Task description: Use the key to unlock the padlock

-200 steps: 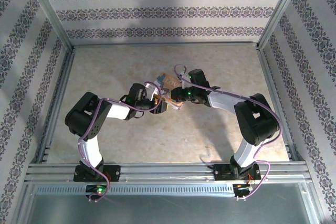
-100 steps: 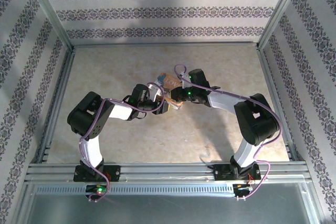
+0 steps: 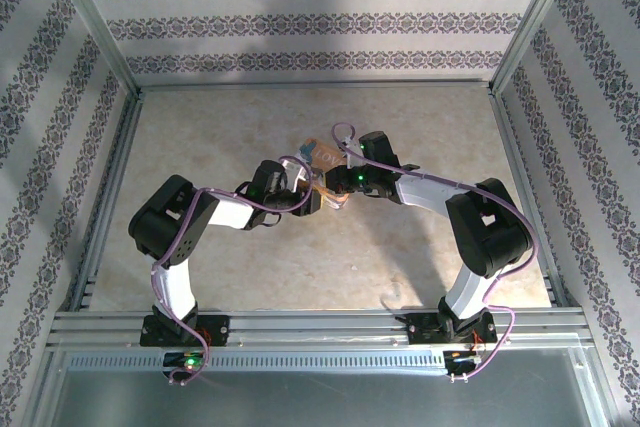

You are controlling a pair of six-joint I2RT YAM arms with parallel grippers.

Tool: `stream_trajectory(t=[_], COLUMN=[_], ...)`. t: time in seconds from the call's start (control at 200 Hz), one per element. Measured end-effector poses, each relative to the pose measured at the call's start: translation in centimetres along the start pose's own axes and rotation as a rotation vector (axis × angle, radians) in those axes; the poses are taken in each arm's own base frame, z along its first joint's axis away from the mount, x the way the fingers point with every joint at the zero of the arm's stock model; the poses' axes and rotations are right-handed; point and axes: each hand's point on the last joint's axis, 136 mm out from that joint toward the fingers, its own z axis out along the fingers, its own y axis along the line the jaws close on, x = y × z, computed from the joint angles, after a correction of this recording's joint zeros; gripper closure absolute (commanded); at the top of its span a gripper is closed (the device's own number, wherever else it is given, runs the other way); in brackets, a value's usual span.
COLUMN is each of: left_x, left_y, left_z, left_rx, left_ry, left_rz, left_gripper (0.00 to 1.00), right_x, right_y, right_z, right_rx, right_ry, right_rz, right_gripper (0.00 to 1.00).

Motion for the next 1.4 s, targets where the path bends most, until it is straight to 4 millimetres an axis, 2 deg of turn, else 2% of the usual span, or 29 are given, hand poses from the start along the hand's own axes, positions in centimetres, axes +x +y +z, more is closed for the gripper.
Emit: stream_trajectory(t=[0.67,1.064,1.234,1.404], left_x=[-0.1,-0.1,0.0,0.6], left_y=[-0.2,0.0,-0.1,-0.7], left_z=[0.3,0.3,0.4,0.1], left_rx=[-0.018,-0.022,-0.025,-0.018], left_ry=[-0.012,-0.032,-0.042,-0.036], left_rz=[-0.204,-0.277,-0.273,-0.282], left_gripper=[0.64,0.73,0.74,0.74], right_x=[0.0,-0.2,0.5,1.2], right_y=[0.1,0.0,0.3,1.5], right_z=[0.1,0.0,-0.9,-3.7], right_rx=[0.006,0.015,0.032,0.043], right_ry=[-0.005,-0.013,0.002,-0.024], right_rz=[-0.006,-0.009,-0.008,-0.063], right_gripper=[1.0,1.0,1.0,1.0])
